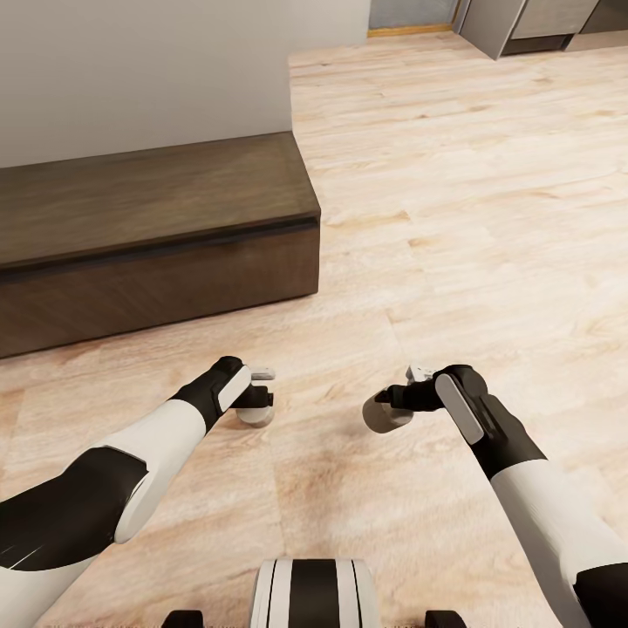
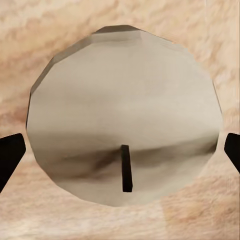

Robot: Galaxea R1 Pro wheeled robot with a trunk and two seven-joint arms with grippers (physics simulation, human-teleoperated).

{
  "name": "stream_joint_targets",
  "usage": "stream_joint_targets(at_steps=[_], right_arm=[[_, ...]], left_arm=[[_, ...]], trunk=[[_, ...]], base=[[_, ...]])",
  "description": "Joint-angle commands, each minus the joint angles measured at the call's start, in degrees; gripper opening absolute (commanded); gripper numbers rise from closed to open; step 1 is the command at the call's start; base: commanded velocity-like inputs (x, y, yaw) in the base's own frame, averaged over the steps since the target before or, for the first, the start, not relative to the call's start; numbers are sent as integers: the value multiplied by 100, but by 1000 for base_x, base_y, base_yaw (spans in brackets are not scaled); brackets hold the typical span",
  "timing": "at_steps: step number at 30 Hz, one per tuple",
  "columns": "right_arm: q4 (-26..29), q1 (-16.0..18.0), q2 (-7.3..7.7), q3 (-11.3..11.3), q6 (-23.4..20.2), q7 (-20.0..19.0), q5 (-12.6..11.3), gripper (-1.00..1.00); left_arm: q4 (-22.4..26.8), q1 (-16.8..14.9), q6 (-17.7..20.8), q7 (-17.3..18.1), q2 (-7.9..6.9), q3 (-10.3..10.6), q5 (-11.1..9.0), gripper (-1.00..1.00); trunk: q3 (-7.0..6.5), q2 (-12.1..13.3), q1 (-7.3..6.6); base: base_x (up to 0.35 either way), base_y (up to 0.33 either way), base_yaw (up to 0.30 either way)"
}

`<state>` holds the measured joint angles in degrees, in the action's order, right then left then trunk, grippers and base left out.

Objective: Place each of the two pumpkins and all three candles from the living room inside a cabinet in the living room (use any cabinet), then make sure every cabinet is closed, and position the cauldron so it is next to a table in the living room.

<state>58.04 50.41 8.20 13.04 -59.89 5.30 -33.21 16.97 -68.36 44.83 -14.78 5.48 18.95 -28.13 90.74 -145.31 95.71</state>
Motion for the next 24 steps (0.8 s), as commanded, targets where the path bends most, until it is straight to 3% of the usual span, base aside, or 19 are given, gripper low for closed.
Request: stream_joint_targets(at_steps=[1,24], right_arm=[[6,4,6,16,-11,59,-66,-100],[6,4,6,8,-11,59,-72,-100]], left_arm=[[8,-2,17,-43,-3,39,-60,100],[15,-2,16,-43,-3,39,-61,100]], trunk=[[4,-2,-2],[4,-2,-2]], base=[[0,0,0],[0,0,0]])
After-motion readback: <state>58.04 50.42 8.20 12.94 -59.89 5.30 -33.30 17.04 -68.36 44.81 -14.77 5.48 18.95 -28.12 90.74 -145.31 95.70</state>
